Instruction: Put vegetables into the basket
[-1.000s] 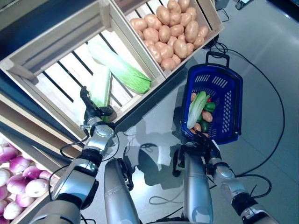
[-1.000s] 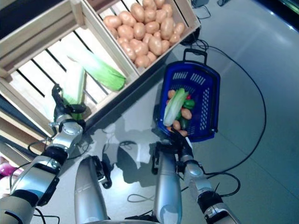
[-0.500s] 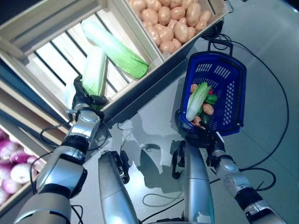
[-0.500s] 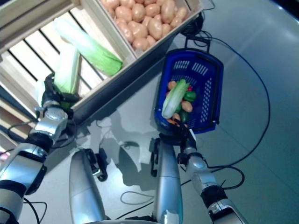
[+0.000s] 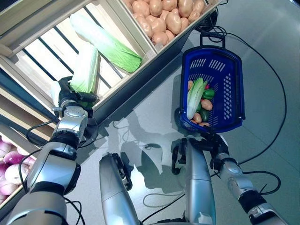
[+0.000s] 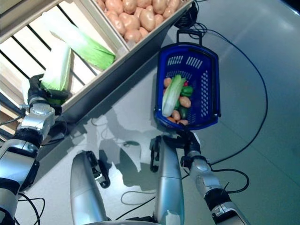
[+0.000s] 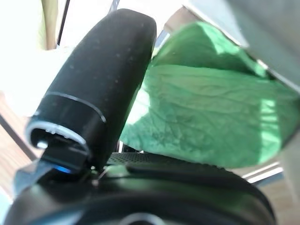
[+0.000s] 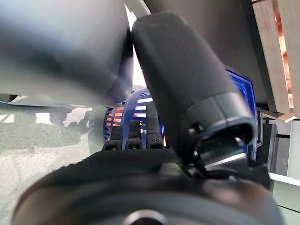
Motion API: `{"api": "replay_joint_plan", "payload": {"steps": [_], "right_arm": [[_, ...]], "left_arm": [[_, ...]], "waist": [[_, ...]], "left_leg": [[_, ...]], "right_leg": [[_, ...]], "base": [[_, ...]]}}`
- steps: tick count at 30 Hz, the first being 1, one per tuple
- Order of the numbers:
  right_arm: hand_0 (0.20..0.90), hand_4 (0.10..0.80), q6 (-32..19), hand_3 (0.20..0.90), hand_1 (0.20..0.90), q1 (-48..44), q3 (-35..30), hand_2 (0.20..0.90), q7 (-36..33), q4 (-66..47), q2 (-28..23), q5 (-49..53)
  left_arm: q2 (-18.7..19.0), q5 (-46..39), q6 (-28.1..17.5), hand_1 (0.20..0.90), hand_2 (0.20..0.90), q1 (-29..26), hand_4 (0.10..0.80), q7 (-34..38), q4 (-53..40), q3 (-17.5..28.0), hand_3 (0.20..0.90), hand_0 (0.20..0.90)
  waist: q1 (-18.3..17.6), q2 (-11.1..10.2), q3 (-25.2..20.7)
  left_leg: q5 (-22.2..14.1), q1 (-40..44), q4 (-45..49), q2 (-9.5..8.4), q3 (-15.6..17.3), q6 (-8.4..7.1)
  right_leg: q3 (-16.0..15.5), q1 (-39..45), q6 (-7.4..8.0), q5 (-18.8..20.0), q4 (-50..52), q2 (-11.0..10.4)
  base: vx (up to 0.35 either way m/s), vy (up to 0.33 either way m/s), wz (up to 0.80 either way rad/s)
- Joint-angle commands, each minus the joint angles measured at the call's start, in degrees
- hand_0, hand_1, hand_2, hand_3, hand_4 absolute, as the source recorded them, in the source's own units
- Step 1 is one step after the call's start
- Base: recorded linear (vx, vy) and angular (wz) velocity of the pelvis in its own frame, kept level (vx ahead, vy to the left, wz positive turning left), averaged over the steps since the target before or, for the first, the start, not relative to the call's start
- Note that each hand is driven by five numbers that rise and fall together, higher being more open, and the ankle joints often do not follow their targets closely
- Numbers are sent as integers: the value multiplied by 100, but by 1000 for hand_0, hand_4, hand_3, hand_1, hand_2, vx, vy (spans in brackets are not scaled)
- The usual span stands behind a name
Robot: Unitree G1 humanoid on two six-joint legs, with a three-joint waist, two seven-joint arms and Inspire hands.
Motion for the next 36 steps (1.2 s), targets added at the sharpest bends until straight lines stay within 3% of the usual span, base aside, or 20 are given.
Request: {"api": "replay_joint_plan", "payload": {"steps": [1, 12, 16, 20, 23, 27, 31, 36], "right_arm": [[900, 800, -255, 900, 900, 71, 19, 900, -231, -190, 26, 200], [900, 800, -509, 900, 900, 163, 92, 900, -87, -17, 160, 117], [900, 800, -660, 900, 900, 462, 36, 900, -101, -95, 205, 124], [900, 800, -768, 900, 900, 794, -140, 900, -184, -106, 409, 102], [900, 800, -875, 900, 900, 943, -245, 900, -104, -127, 575, 137], [900, 800, -1028, 900, 900, 1228, -352, 900, -85, -190, 880, 22], [900, 800, -1032, 900, 900, 1280, -376, 900, -58, -251, 995, 193], [900, 800, -985, 900, 900, 1142, -570, 900, -71, -205, 1315, 1089]], "left_arm": [[-251, -164, 267, 300, 300, 596, 400, -94, 400, -30, 300, 300], [-271, 150, -630, 300, 300, 1143, 400, 741, 203, 368, 300, 300], [-242, 658, -948, 300, 300, 1534, 400, 1007, -144, 558, 300, 300], [-245, 1085, -1285, 300, 300, 2034, 400, 1080, -701, 793, 300, 300], [-408, 1146, -1492, 300, 300, 2361, 400, 1148, -917, 1001, 300, 300], [-999, 989, -1793, 300, 300, 3012, 400, 1257, -1053, 1374, 300, 300], [-1397, 902, -1958, 300, 300, 3275, 400, 1334, -1105, 1369, 300, 300], [-1951, 757, -2576, 300, 300, 3505, 400, 1014, -1429, 1313, 300, 300]], "waist": [[-16, 7, -133], [91, 127, -412], [165, 193, -591], [276, 248, -923], [317, 264, -1059], [361, 338, -1349], [385, 364, -1546], [507, 410, -1872]], "left_leg": [[186, 141, -631, 49, 143, 83], [767, 1803, -2451, 76, 606, 119], [1074, 2666, -3398, -23, 803, 156], [1480, 3713, -4600, -244, 1017, 245], [1601, 4116, -5023, -326, 1055, 229], [1954, 4928, -5944, -510, 1199, 151], [2333, 5590, -6880, -702, 1280, 74], [2857, 6284, -8165, -913, 1267, -30]], "right_leg": [[122, 386, 377, 349, -491, -294], [-46, 1954, 300, 734, -2199, -368], [-182, 2725, 256, 970, -2925, -448], [-408, 3699, 246, 1339, -3937, -411], [-508, 4137, 273, 1429, -4346, -399], [-892, 5181, 277, 1724, -5557, -220], [-1127, 5972, 350, 2039, -6646, 2], [-1363, 6799, 502, 2607, -7980, 247]], "base": [[7, 3, 10], [39, 17, -5], [75, 1, 1], [82, -44, 4], [82, -24, 2], [66, -21, 1], [51, -22, 4], [44, -47, 6]]}}
